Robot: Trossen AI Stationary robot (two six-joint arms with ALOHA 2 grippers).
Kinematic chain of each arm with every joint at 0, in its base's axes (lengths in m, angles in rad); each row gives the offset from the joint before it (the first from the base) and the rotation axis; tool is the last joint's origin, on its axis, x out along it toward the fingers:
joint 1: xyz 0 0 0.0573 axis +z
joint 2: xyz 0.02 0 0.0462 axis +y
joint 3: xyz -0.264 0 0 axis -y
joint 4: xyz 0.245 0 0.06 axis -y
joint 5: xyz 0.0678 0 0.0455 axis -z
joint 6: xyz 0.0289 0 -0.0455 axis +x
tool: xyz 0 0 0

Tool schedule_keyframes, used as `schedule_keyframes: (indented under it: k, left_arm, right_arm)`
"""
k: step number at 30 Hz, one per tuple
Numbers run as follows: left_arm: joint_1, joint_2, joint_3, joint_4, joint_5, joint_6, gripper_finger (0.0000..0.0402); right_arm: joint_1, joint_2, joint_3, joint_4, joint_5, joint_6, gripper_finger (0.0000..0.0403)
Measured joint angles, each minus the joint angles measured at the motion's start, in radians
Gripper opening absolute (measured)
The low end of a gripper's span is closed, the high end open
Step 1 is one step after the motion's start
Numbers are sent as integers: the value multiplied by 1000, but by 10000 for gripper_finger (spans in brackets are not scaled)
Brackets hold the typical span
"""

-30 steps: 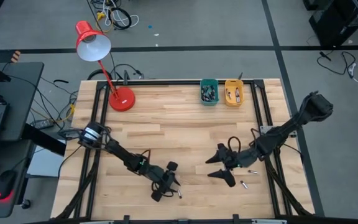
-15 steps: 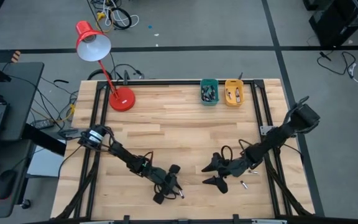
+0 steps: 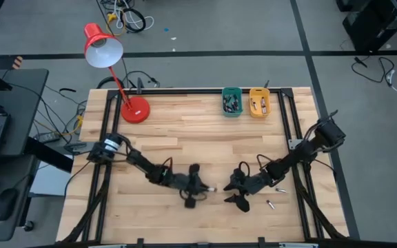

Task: Sort batteries
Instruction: Put the silver battery into the yellow bin

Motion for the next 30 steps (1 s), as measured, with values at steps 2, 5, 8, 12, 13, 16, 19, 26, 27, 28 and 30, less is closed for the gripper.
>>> schedule_keyframes:
  k: [2, 5, 8, 12, 13, 16, 19, 26, 27, 28, 30]
  left_arm:
    - [29, 0, 0, 7, -5, -14, 41]
    - [67, 0, -1, 15, -8, -15, 38]
    - [99, 0, -1, 41, -5, -14, 38]
    - [124, -2, -1, 117, 1, -14, 38]
    - [126, -2, -1, 134, 3, -14, 38]
    - [132, -3, 0, 176, 37, -14, 38]
    - [133, -3, 0, 182, 69, -14, 38]
    - [133, -4, 0, 191, 73, -13, 39]
    - [134, -4, 0, 192, 73, -13, 39]
    - [134, -4, 0, 193, 73, -14, 39]
    - [135, -4, 0, 193, 73, -10, 39]
  right_arm:
    - [-15, -43, -4, -54, 2, -27, 250]
    - [-38, -104, -3, -130, 40, -65, 239]
    - [-64, -131, -3, -195, 101, -111, 231]
    - [-104, -150, -2, -239, 138, -147, 225]
    - [-114, -150, -2, -243, 138, -151, 224]
    - [-132, -150, -2, -231, 137, -162, 219]
    - [-148, -150, -2, -211, 137, -169, 214]
    - [-188, -151, -2, -139, 15, -153, 188]
    - [-193, -151, -2, -144, 1, -153, 181]
    - [-197, -151, -2, -155, -3, -153, 172]
    - [-209, -151, -2, -170, -9, -153, 150]
